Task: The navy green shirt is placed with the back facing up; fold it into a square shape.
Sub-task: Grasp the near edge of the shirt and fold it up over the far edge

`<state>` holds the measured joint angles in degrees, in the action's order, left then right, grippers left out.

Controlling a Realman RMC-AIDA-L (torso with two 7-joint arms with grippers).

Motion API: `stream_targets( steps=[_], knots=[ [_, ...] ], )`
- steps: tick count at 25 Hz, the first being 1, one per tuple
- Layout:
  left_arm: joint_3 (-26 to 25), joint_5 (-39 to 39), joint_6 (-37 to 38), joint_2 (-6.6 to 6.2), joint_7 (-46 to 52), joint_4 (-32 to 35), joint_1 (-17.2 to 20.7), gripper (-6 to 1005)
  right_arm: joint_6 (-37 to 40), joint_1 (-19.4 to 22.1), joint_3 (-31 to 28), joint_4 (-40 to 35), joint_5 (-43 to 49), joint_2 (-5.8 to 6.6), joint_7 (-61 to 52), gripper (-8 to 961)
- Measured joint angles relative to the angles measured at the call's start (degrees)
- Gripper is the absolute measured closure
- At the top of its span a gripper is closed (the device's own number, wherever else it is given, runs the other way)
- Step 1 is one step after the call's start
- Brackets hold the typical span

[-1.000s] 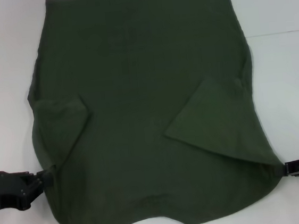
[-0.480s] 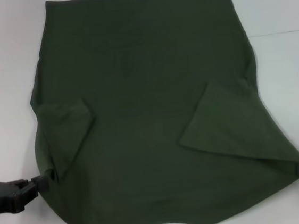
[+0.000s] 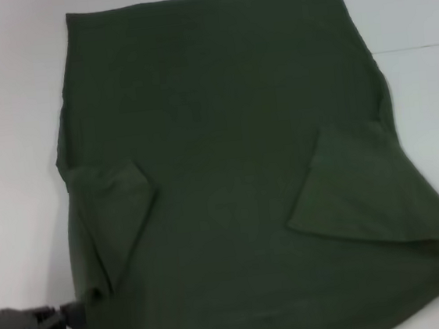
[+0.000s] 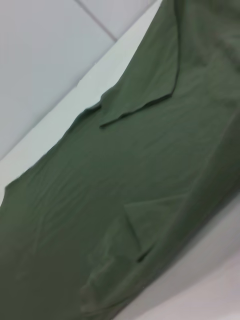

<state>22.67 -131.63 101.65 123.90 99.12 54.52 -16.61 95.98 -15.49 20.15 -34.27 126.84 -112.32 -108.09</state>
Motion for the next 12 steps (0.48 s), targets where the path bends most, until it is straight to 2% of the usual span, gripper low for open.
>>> stream_targets(
  steps=[5, 12],
  knots=[
    [0.0, -2.0, 3.5, 0.20, -0.3, -0.4, 0.8, 938, 0.6, 1.5, -0.7, 0.0, 0.1, 0.67, 1.1, 905],
    [0.0, -2.7, 6.9, 0.43, -1.1, -0.6, 2.3, 939, 1.8, 3.4, -1.2, 0.0, 0.1, 0.95, 2.7, 905]
  ],
)
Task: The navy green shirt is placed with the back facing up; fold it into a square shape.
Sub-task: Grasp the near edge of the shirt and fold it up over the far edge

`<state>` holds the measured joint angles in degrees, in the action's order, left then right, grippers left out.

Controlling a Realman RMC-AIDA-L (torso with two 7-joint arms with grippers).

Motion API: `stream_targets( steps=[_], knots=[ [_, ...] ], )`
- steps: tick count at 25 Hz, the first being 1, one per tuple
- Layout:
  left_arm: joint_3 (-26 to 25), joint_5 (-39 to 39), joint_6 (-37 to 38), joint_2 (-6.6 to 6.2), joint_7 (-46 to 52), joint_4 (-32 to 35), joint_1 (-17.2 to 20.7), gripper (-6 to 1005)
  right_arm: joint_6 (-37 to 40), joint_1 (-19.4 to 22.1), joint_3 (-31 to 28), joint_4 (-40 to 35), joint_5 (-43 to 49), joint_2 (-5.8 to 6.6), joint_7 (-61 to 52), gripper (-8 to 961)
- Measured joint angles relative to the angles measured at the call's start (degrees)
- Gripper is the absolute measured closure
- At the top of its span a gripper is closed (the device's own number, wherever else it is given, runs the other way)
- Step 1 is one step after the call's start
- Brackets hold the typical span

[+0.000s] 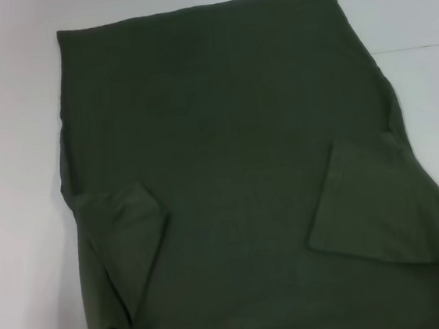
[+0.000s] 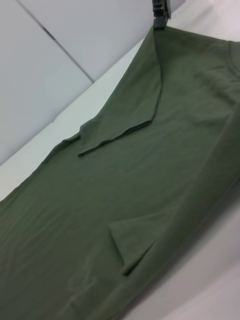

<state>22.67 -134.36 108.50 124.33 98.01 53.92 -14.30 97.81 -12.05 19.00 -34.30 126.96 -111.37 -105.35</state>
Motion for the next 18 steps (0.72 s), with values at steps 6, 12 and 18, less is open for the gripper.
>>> stream_targets(
  steps=[6, 12, 18],
  knots=[
    [0.4, -0.8, 0.5, 0.12, -0.8, -1.1, 0.3, 939, 2.0, 2.0, -2.0, -0.7, 0.1, 0.02, 0.7, 904],
    [0.1, -0.3, 0.2, -0.22, -0.9, -1.4, -1.7, 939, 3.0, 1.7, -5.0, -1.2, -0.2, -0.07, 1.0, 904],
    [0.1, -0.1, -3.7, -2.15, 0.1, -3.4, -8.4, 939, 3.0, -2.7, -9.8, -0.9, -0.3, -0.21, 1.7, 903]
  ],
)
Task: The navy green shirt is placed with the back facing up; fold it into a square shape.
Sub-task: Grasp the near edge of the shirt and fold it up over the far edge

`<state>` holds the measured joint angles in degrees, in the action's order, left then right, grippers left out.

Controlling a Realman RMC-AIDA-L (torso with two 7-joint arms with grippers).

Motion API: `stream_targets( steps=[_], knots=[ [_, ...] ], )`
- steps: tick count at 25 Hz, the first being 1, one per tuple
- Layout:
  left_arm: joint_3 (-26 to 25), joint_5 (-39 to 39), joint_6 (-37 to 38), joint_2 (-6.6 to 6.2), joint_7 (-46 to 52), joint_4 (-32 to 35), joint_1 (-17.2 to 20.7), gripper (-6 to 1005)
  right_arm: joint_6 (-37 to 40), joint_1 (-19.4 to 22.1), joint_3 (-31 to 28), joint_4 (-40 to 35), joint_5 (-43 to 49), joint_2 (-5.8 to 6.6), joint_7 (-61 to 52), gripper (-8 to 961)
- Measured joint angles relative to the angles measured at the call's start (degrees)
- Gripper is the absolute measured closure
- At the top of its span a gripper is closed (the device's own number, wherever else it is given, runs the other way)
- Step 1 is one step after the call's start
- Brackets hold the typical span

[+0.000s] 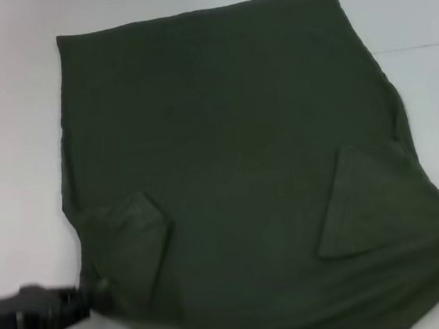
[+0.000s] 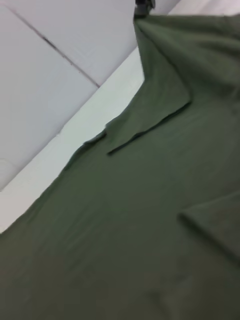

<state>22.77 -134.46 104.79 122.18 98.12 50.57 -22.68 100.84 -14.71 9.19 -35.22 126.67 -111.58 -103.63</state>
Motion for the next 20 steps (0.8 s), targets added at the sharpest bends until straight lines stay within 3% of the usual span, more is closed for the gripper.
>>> stream_targets(
  steps=[11, 20],
  knots=[
    [-2.2, 3.8, -14.3, -5.60, 1.0, -8.4, -11.7, 939, -7.8, -11.3, -3.9, 0.9, -2.9, 0.20, 0.0, 902],
    [-1.9, 10.0, -32.3, -6.98, -1.2, -14.2, -18.0, 938, -26.2, -21.4, -0.5, 4.7, -3.2, 0.38, 0.4, 901]
  ],
)
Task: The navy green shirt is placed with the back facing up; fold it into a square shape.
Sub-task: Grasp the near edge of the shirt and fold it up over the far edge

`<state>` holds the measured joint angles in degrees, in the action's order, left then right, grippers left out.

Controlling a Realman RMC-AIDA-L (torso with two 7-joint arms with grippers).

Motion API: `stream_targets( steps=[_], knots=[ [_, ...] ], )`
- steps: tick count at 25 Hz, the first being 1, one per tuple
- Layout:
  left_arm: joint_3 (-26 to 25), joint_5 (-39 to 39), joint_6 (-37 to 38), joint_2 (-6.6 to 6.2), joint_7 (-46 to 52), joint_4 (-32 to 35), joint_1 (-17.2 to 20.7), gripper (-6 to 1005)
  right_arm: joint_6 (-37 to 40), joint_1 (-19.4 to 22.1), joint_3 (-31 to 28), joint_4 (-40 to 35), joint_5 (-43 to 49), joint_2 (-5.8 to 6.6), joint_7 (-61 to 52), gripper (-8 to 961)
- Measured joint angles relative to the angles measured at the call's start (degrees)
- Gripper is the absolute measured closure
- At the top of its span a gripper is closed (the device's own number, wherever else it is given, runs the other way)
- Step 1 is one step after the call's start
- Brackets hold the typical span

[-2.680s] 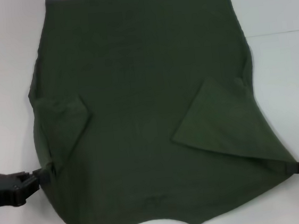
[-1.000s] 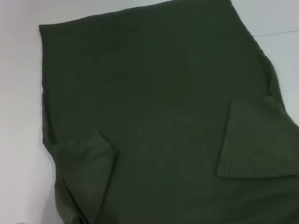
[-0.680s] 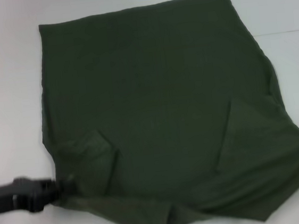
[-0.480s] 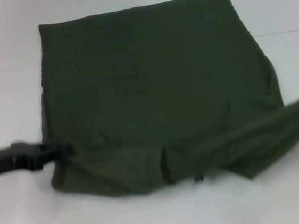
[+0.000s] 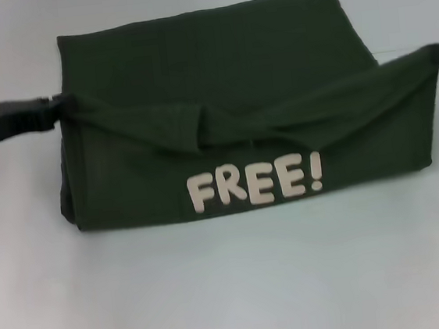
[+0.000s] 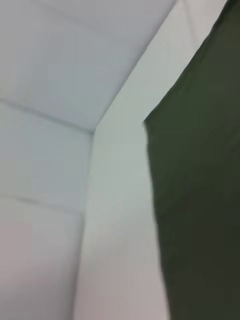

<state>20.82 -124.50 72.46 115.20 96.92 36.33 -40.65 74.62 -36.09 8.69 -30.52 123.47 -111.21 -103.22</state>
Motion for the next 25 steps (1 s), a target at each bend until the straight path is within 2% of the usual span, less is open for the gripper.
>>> stream_targets(
  steps=[8, 15, 17, 22, 25],
  knots=[
    [0.1, 6.7, -14.8, 0.09, -10.4, -7.7, -5.2, 939, -18.9, -8.2, 3.1, 5.6, -0.6, -0.12, 3.1, 901],
    [0.1, 14.9, -23.0, 0.70, -21.6, -12.7, -7.2, 939, -27.8, -11.0, 3.3, 9.5, -2.4, -1.01, 7.0, 900],
    [0.0, 17.7, -25.7, 1.50, -25.4, -14.1, -7.3, 939, -30.7, -11.2, 3.3, 11.5, -4.8, -1.50, 10.3, 900],
    [-0.2, 27.3, -32.6, 4.62, -40.2, -17.0, -7.1, 938, -37.6, -11.2, 3.4, 15.3, -12.1, -3.39, 19.8, 900],
    [-0.3, 29.6, -33.3, 4.87, -43.6, -18.6, -7.1, 938, -39.9, -11.2, 3.4, 15.7, -14.7, -4.74, 23.2, 899]
  ],
)
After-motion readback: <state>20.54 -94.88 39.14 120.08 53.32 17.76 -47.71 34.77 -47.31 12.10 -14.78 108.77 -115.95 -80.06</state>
